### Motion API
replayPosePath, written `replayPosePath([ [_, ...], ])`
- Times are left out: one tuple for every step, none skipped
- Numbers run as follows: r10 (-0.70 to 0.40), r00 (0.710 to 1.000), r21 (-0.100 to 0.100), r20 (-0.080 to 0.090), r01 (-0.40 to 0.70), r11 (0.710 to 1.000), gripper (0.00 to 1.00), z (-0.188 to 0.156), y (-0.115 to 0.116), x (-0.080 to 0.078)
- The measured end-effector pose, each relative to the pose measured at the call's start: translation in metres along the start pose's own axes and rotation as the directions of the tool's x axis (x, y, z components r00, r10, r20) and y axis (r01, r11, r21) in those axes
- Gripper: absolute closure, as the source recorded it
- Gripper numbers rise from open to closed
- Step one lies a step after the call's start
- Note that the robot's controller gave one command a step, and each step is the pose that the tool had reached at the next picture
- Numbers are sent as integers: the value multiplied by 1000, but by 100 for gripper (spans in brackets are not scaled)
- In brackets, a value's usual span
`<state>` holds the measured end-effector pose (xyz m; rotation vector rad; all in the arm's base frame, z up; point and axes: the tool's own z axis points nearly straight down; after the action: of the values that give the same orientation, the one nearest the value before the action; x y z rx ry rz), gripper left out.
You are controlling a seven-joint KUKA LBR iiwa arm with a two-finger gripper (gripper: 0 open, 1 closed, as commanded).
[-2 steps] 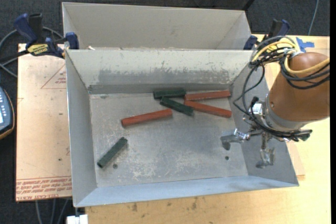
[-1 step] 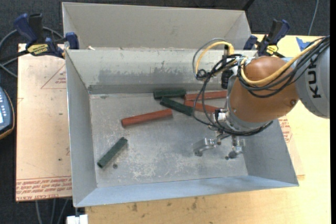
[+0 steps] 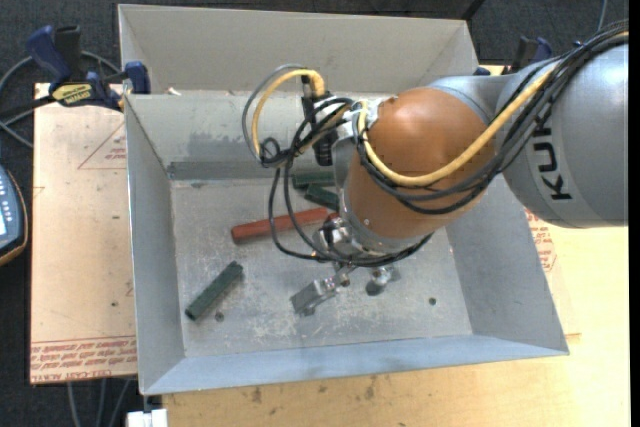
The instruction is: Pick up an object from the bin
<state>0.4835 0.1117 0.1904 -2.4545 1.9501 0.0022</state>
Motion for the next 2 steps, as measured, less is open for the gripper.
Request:
replayPosePath([
  [-498,867,-4,1,498,867,0,46,-92,-1],
  [-777,630,-4,2,777,630,0,121,-131,-36],
])
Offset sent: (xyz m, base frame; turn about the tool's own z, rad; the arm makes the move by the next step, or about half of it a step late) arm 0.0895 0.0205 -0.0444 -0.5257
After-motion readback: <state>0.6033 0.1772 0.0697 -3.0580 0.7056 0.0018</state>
